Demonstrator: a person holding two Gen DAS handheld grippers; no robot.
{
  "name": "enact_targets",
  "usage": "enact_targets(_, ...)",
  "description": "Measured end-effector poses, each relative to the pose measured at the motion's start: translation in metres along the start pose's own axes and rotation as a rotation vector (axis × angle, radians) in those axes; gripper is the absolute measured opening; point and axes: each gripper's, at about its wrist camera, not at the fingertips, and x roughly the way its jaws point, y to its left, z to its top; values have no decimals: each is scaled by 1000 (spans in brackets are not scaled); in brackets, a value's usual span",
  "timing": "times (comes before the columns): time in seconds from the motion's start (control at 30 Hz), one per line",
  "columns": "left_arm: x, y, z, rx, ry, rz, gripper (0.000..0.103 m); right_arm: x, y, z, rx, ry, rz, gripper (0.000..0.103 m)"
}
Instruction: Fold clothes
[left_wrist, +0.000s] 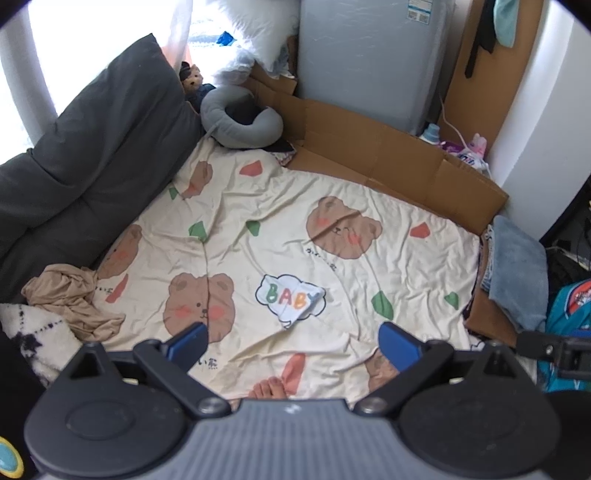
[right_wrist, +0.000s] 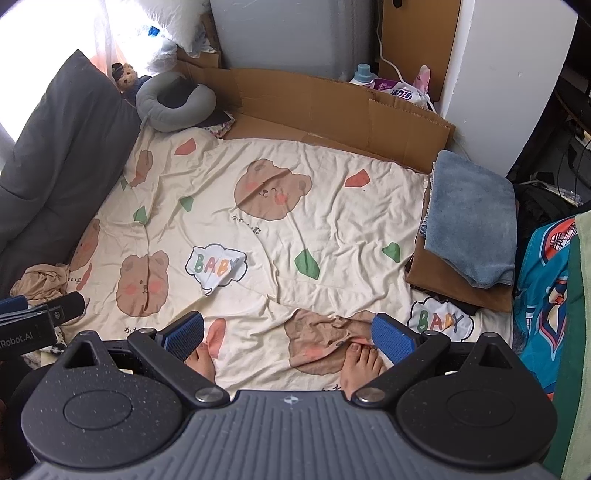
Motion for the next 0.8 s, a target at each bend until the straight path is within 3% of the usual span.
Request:
enact_targets(0.4, 2, 2, 0, 5, 8, 6, 92, 0, -2, 0, 8, 4, -1, 100)
enact_targets(0.8, 0, 6, -2, -1, 11, 5, 92, -3, -6, 0, 1, 4, -17, 100)
